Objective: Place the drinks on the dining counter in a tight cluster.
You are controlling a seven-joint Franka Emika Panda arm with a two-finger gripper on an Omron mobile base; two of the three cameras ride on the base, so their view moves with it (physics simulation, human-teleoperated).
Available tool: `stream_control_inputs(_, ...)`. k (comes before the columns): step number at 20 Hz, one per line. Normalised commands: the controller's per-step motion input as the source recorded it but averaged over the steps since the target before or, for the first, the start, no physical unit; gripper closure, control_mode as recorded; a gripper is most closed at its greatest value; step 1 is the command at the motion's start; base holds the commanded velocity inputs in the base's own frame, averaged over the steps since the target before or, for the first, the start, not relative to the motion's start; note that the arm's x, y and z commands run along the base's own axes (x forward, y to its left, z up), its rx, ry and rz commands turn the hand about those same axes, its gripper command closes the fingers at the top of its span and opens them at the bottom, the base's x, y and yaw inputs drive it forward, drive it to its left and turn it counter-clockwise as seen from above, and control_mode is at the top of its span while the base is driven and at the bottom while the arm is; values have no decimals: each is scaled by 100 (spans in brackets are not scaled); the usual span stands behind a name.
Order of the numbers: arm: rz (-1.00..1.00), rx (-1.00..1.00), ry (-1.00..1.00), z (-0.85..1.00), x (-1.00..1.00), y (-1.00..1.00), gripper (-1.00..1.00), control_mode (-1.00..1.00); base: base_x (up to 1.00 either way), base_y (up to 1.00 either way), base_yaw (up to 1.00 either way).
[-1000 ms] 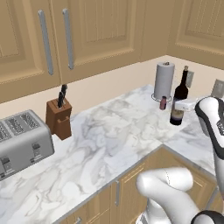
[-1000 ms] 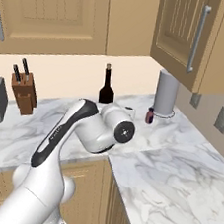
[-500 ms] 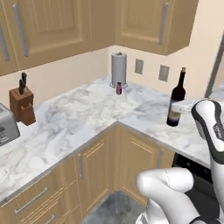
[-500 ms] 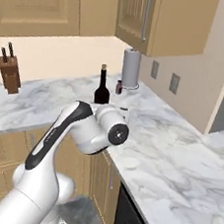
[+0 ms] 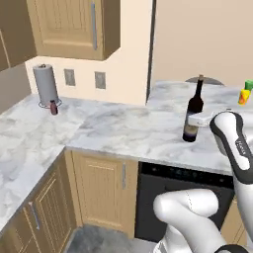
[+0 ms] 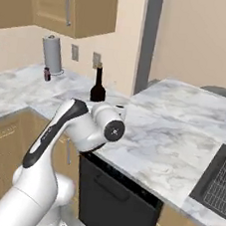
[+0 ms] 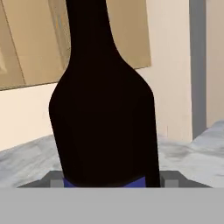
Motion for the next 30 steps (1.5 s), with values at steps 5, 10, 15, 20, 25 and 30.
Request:
stream_control_inputs(5,0,0,0,0,0,0,100,100,-8,20,-86)
stream_control_inputs(10,0,0,0,0,0,0,100,100,0,13,-91)
stream_control_inputs(15,0,0,0,0,0,0,100,100,4,0,-91)
stream_control_inputs(20,0,0,0,0,0,0,100,100,59,-49,-31)
stream_control_inputs(25,0,0,0,0,0,0,100,100,65,-98,32)
stream_control_inputs(30,0,0,0,0,0,0,100,100,61,-100,13)
